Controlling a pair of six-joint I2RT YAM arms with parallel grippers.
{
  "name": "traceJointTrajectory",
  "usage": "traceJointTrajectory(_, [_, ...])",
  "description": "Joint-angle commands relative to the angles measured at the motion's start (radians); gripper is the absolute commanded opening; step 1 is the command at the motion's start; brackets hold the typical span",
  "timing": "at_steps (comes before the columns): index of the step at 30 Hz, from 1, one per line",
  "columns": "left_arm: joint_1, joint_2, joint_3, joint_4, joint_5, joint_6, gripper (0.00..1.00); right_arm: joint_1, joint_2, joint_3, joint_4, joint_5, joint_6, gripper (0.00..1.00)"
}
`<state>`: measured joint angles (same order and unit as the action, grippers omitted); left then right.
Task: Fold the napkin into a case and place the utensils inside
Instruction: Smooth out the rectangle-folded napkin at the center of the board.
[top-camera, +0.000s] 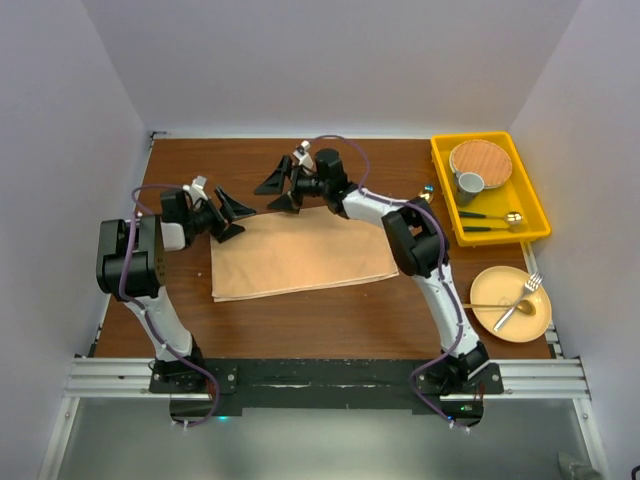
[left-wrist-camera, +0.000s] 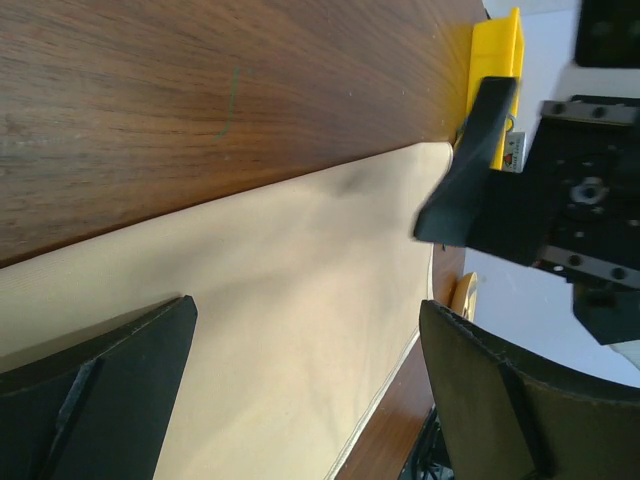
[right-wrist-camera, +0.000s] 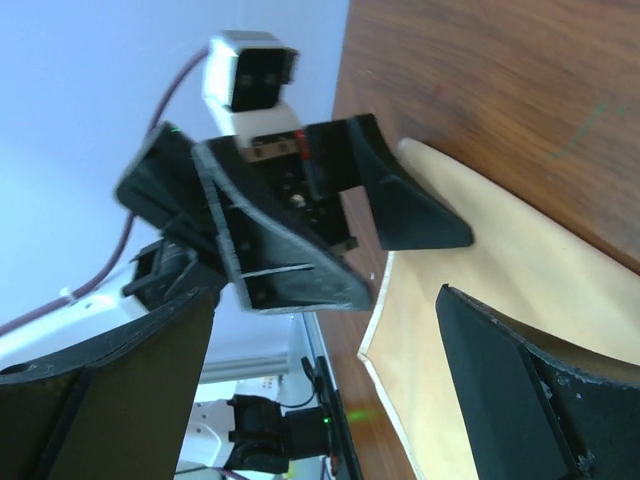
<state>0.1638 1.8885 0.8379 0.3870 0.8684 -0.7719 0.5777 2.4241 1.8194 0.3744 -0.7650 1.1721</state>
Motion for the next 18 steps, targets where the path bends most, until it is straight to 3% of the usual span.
traceJointTrajectory(1, [0.008, 0.014, 0.023, -0.063, -0.035, 0.069, 1.0, 0.008, 0.036, 0.014, 0.078, 0.016, 0.09, 0.98])
traceJointTrajectory(10, [0.028, 0.014, 0.029, -0.122, -0.04, 0.106, 1.0, -0.065, 0.075, -0.061, 0.069, -0.068, 0.072, 0.98])
traceJointTrajectory(18, [0.052, 0.026, 0.04, -0.174, -0.045, 0.146, 1.0, -0.203, 0.066, -0.152, 0.014, -0.146, -0.003, 0.98])
